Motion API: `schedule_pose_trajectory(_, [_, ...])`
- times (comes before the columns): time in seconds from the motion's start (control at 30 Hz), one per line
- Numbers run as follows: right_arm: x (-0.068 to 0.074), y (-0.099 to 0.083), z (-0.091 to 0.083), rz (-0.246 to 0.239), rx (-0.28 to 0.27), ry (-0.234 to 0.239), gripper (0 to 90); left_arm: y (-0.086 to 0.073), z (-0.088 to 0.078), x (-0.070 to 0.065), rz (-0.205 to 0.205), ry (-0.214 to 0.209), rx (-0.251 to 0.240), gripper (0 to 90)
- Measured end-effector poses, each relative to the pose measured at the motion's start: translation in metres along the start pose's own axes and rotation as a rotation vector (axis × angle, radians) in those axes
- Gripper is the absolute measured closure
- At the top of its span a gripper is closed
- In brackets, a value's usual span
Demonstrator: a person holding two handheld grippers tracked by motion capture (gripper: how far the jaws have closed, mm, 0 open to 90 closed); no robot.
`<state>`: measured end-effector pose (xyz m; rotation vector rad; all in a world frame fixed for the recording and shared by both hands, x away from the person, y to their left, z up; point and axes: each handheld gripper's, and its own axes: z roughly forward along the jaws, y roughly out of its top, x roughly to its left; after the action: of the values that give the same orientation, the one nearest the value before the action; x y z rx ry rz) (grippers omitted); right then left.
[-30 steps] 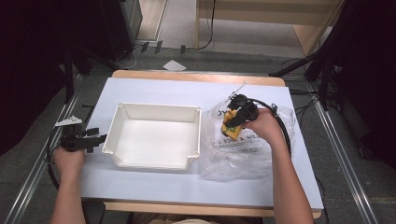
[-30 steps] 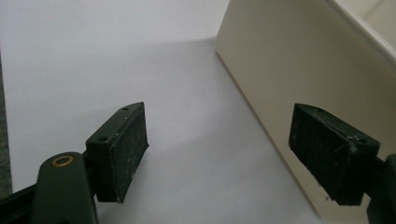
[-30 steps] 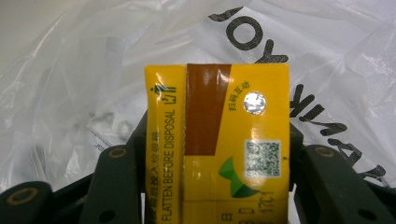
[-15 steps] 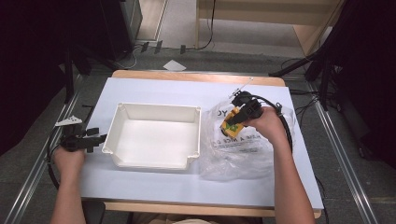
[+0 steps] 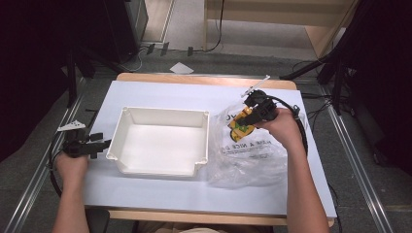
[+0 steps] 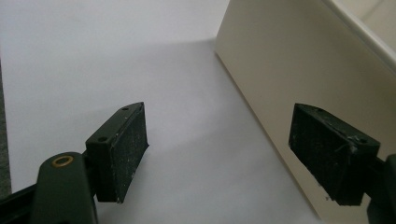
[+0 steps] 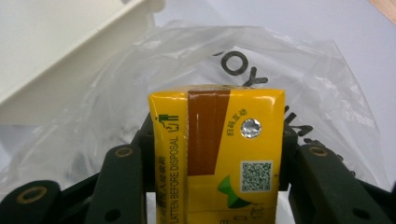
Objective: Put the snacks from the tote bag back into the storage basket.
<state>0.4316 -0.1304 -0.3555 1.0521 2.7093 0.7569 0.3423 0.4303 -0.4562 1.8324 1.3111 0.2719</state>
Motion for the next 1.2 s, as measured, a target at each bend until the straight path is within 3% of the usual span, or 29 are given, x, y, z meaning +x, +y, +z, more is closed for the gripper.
schedule_pose_trajectory(0.33, [0.012,0.006,-0.005,-0.023,-0.022,0.033,54.6,0.000,0.000,0.000,0.000,0.001,-0.001,20.7])
schedule_pose_trajectory(0.63, [0.020,0.010,-0.012,-0.032,-0.039,0.016,54.5,0.000,0.000,0.000,0.000,0.001,-0.002,20.7])
schedule_pose_trajectory(0.73, [0.025,0.013,-0.018,-0.048,-0.059,0.015,54.5,0.000,0.000,0.000,0.002,0.001,-0.002,20.7])
schedule_pose_trajectory(0.77, [0.030,0.014,-0.020,-0.083,-0.070,0.008,54.5,-0.001,-0.001,-0.001,-0.002,0.000,-0.006,20.7])
schedule_pose_trajectory(0.9, [0.039,0.018,-0.024,-0.119,-0.089,0.006,54.5,-0.002,-0.002,-0.001,0.000,0.005,-0.004,20.7])
schedule_pose_trajectory(1.2, [0.048,0.024,-0.032,-0.134,-0.126,0.021,54.5,-0.004,-0.005,-0.001,-0.002,0.011,-0.002,20.7])
